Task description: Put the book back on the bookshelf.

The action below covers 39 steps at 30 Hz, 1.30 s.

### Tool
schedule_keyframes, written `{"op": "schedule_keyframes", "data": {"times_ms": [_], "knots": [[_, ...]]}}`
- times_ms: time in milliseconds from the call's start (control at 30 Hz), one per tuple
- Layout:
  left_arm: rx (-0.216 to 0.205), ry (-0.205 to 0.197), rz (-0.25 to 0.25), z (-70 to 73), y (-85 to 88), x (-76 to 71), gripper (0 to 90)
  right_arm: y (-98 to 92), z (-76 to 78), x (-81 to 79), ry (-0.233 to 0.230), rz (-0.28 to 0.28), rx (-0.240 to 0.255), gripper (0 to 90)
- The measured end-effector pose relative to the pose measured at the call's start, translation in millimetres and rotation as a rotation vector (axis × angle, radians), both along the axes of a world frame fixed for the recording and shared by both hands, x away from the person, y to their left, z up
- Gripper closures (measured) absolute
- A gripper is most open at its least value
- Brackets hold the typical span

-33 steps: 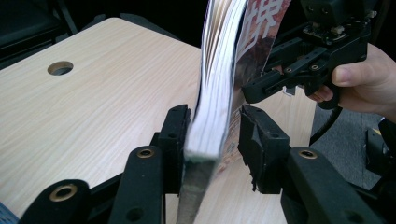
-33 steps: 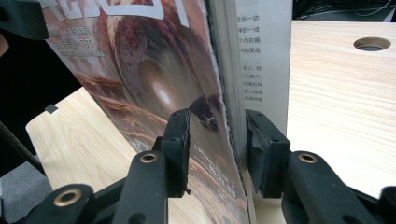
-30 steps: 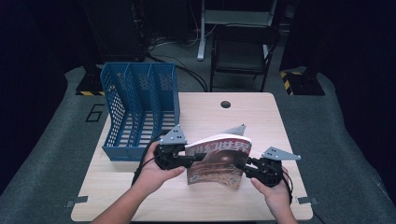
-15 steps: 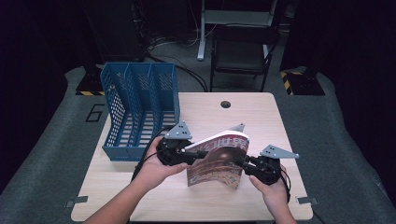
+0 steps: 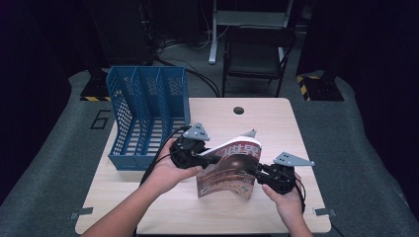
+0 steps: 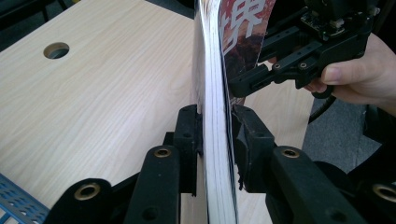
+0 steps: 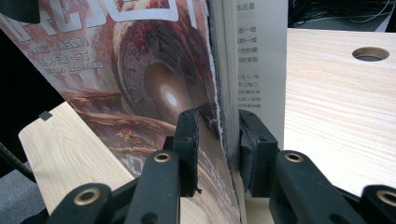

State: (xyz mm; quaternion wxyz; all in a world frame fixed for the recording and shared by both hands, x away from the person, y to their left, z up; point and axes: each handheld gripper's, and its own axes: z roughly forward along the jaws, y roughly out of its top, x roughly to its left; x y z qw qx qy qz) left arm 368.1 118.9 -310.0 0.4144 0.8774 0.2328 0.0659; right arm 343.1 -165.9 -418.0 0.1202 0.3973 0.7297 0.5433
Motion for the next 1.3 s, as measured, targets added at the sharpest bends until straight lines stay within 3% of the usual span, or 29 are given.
{"op": "schedule_keyframes", "data": {"times_ms": [100,300,567,733,1033,1300], "knots": [[-0.009,0.011,0.002,0.4,-1.4,0.5,71.3,0.3,0.4,0.1,0.003,0.003,-0.008,71.0],[0.006,-0.008,-0.002,3.0,-3.5,4.5,70.7,1.2,0.4,0.6,-0.003,0.005,-0.011,70.9],[-0.012,0.016,0.001,3.3,-4.4,8.0,69.5,2.1,-0.4,1.5,-0.001,0.005,-0.003,70.8],[0.022,0.004,-0.026,4.7,-5.9,9.0,70.7,2.1,-0.7,1.9,-0.002,0.003,-0.004,70.7],[0.053,0.015,0.003,6.3,-9.3,11.1,76.6,2.4,-1.0,2.1,-0.004,0.005,-0.001,70.7],[0.088,0.009,-0.009,7.9,-12.9,12.6,78.9,2.2,-1.2,2.6,-0.002,0.002,-0.001,70.5]]}}
